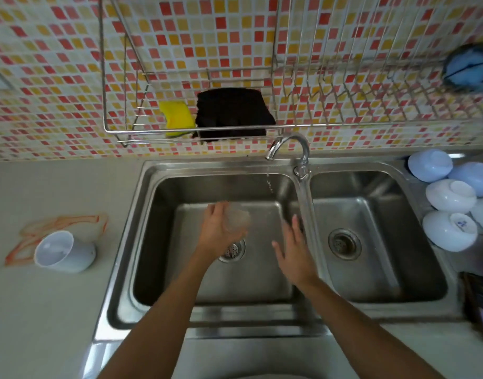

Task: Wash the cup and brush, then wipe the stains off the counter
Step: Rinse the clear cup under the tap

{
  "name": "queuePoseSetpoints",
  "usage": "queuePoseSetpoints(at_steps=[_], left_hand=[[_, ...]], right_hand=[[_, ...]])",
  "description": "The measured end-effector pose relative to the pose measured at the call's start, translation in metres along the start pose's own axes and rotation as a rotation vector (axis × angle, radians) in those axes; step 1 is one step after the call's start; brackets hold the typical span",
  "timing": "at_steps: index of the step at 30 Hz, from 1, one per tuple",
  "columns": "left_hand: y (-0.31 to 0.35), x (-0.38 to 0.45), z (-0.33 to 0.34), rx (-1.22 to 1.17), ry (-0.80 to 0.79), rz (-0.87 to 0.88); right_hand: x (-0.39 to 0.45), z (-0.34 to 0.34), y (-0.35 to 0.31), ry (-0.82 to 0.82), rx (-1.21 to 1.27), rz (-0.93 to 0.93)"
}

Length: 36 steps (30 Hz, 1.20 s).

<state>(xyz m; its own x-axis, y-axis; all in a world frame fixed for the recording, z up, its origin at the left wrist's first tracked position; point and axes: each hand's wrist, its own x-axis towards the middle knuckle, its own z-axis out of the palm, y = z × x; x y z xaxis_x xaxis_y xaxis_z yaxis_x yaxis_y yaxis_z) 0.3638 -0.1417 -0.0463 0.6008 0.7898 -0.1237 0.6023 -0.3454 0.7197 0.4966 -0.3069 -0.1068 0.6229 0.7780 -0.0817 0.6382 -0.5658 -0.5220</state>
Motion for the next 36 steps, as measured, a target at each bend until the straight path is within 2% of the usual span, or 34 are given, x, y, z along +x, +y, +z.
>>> queuePoseSetpoints(at_steps=[3,5,13,18,22,30,33,36], left_hand=[[-0.024,-0.028,0.012,0.215,-0.057,-0.05],[-0.036,-0.045,0.016,0.352,-0.099,-0.03],[-0.071,-0.085,0.019,0.756,-0.305,0.059],[-0.077,-0.091,0.02,0.971,-0.233,0.197],[-0.07,-0.092,0.015,1.076,-0.157,0.404],[-0.068,-0.092,0.005,1.302,-0.209,0.754],[-0.074,-0.093,0.003,1.361,-0.195,0.781],[-0.074,-0.094,0.001,1.249,-0.104,0.652]], right_hand=[[-0.043,0.031,0.004,-0.206,-0.098,-0.042],[-0.065,0.042,0.0,-0.282,-0.14,-0.082],[-0.082,0.046,-0.01,-0.305,-0.159,-0.019],[-0.079,0.048,-0.007,-0.338,-0.228,-0.035],[-0.079,0.054,-0.004,-0.367,-0.282,-0.054],[-0.08,0.054,-0.004,-0.352,-0.29,-0.063],[-0.081,0.053,-0.004,-0.332,-0.276,-0.061],[-0.081,0.053,-0.002,-0.3,-0.261,-0.056]])
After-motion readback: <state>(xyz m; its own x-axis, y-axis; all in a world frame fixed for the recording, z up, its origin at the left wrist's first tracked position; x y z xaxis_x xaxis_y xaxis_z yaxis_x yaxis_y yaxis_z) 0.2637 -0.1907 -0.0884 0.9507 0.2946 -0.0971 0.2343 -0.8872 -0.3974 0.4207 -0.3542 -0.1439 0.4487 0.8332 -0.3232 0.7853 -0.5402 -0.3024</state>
